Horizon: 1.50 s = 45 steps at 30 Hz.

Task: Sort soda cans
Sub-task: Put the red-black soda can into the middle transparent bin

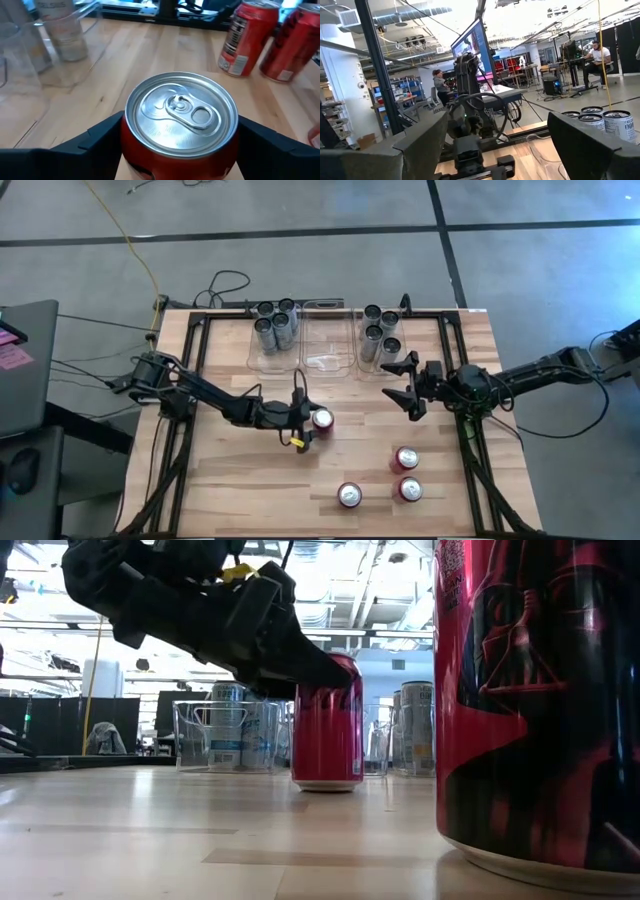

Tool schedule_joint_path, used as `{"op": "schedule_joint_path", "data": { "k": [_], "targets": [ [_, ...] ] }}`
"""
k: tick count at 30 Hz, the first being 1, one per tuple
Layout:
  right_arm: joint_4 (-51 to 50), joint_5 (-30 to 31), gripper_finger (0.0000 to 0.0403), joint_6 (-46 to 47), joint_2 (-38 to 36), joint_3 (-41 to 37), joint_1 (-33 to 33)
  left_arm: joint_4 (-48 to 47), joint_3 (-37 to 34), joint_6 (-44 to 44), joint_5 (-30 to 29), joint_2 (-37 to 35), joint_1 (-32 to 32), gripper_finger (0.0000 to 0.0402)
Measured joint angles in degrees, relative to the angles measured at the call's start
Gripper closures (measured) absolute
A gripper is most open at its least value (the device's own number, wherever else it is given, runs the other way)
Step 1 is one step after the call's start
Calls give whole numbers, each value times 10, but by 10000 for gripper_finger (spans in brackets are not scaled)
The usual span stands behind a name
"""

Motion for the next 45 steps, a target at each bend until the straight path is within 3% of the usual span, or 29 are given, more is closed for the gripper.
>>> {"op": "schedule_joint_path", "data": {
  "k": [6, 12, 17, 22, 28, 34, 45],
  "targets": [
    [27, 5, 42, -1, -1, 10, -7, -15, 0, -14, 0, -14, 2, 101],
    [-5, 6, 43, -39, -23, 50, -6, -64, -1, -11, 7, -89, 12, 101],
    [-38, 6, 43, -53, -32, 69, -5, -106, 1, 10, 7, -156, 54, 101],
    [-44, 6, 43, -53, -31, 71, -5, -204, 62, 34, 10, -189, 125, 101],
    [-44, 6, 43, -53, -31, 71, -5, -230, 144, 71, 84, -172, 195, 101],
    [-38, 6, 43, -53, -32, 71, -4, -230, 194, 74, 89, -126, 272, 101],
    [-36, 6, 44, -53, -31, 71, -4, -84, 211, 62, 139, 22, 384, 101]
  ]
}}
